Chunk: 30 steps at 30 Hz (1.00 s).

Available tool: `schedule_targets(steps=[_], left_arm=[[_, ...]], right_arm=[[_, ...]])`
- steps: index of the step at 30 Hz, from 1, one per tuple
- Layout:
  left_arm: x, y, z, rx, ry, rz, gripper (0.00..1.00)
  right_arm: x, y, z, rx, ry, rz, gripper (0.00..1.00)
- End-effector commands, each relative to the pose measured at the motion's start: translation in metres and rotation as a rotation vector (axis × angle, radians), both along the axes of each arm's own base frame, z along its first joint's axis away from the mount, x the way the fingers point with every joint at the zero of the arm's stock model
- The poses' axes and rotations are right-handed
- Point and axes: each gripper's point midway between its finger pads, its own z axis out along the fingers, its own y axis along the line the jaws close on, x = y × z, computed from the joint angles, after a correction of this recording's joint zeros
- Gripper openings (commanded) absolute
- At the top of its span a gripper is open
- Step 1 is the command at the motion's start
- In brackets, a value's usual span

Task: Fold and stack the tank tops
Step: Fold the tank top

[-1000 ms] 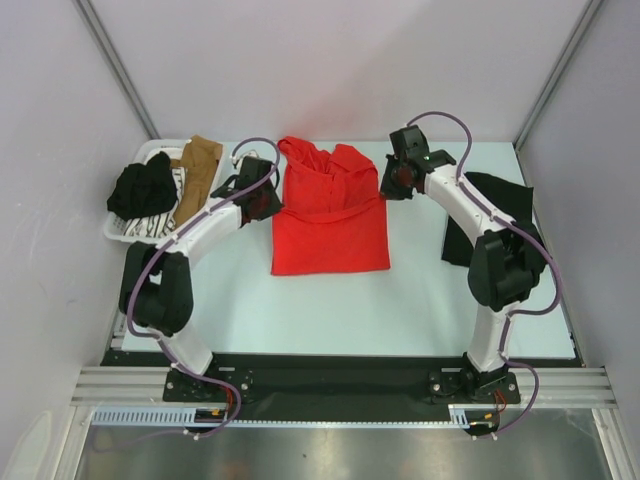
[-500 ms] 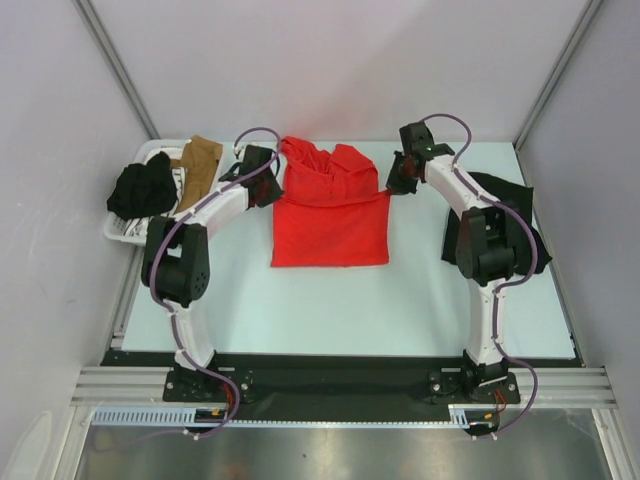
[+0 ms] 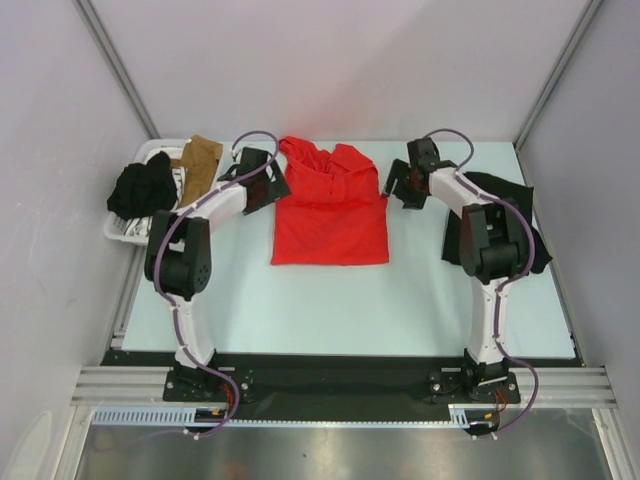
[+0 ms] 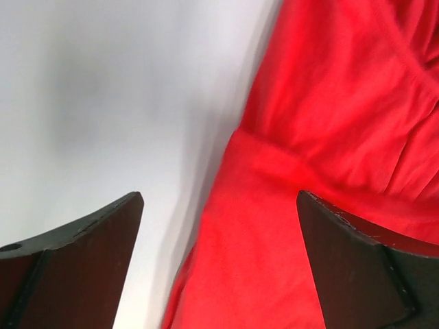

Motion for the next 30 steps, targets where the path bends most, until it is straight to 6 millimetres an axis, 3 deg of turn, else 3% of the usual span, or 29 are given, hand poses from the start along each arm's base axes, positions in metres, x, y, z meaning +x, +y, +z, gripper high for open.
schedule_targets(steps=[1, 2, 3, 5, 7, 8, 9, 11, 17, 24, 28, 30], left_arm=[[-0.024, 0.008, 0.035, 0.007, -0.069, -0.031, 1.0], [-0.047, 0.01, 0.027, -0.003, -0.041, -0.036, 1.0], [-0.057, 0.007, 0.027, -0.028, -0.047, -0.048, 1.0], [-0.093, 0.006, 0.011, -0.056, -0.012, -0.068, 1.0], [-0.113, -0.003, 0.002, -0.083, -0.004, -0.102, 0.98], [-0.131, -0.001, -0.005, -0.084, 0.011, -0.107, 0.98], [-0.138, -0.005, -0.008, -0.091, 0.005, -0.122, 0.98], [-0.159, -0.01, -0.021, -0.105, 0.031, -0.152, 0.98], [-0.176, -0.015, -0.039, -0.09, 0.053, -0.189, 0.97], [-0.166, -0.016, -0.053, -0.07, 0.072, -0.193, 0.9], [-0.165, -0.022, -0.059, -0.089, 0.092, -0.212, 0.72], [-0.172, -0.024, -0.061, -0.108, 0.1, -0.217, 0.69]], right_arm=[[-0.013, -0.008, 0.053, 0.056, -0.126, -0.009, 0.7], [-0.043, -0.009, 0.023, 0.06, -0.05, -0.003, 0.67], [-0.049, -0.004, 0.051, 0.112, -0.123, 0.016, 0.65], [-0.088, -0.005, 0.026, 0.132, -0.06, 0.03, 0.63], [-0.109, -0.003, 0.03, 0.155, -0.06, 0.048, 0.61], [-0.117, -0.002, 0.027, 0.163, -0.05, 0.061, 0.6], [-0.133, 0.003, 0.021, 0.166, -0.03, 0.085, 0.6], [-0.147, 0.008, 0.013, 0.15, -0.012, 0.11, 0.6], [-0.171, 0.029, -0.008, 0.137, 0.043, 0.176, 0.64], [-0.17, 0.035, -0.028, 0.092, 0.078, 0.185, 0.56], [-0.169, 0.029, -0.034, 0.04, 0.088, 0.167, 0.49], [-0.167, 0.025, -0.037, 0.016, 0.091, 0.162, 0.47]])
